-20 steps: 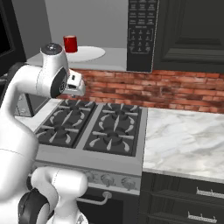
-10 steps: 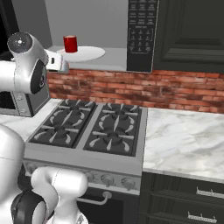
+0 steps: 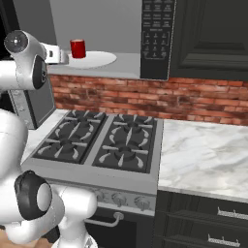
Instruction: Pick the cup of tea, navigate to the dining table, and place it on the saucer.
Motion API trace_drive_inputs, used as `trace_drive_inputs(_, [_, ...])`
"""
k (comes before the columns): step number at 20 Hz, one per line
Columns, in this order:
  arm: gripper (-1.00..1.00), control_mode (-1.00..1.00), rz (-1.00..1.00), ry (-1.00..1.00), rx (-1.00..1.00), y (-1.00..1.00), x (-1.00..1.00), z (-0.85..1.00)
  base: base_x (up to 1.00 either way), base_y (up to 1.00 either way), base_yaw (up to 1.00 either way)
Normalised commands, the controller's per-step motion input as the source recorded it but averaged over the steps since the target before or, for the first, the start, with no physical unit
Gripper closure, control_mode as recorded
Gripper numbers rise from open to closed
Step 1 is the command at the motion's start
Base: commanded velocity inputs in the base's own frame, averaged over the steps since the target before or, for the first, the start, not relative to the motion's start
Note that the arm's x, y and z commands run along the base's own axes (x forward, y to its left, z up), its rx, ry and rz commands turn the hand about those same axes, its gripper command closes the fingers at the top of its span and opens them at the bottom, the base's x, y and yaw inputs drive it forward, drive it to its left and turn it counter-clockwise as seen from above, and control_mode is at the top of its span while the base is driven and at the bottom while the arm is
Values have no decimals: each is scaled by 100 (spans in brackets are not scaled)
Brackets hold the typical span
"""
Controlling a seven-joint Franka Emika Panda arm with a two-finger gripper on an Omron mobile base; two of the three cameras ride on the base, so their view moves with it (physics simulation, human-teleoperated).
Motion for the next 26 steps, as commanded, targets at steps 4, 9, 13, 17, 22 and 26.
trace_drive_inputs(4, [-100,-100,0,0,0,-9,52,-4,0,0,0])
trace_drive_inputs(9, [-100,-100,0,0,-2,-19,73,-11,0,0,0])
trace_drive_inputs(13, [-100,-100,0,1,-4,-2,67,0,0,0,0])
trace_drive_inputs(17, [-100,-100,0,2,-4,0,44,1,0,0,0])
trace_drive_inputs(22, [-100,-100,-3,0,0,0,5,32,0,0,0])
trace_drive_inputs(26, [-100,-100,-7,0,-1,1,0,42,0,0,0])
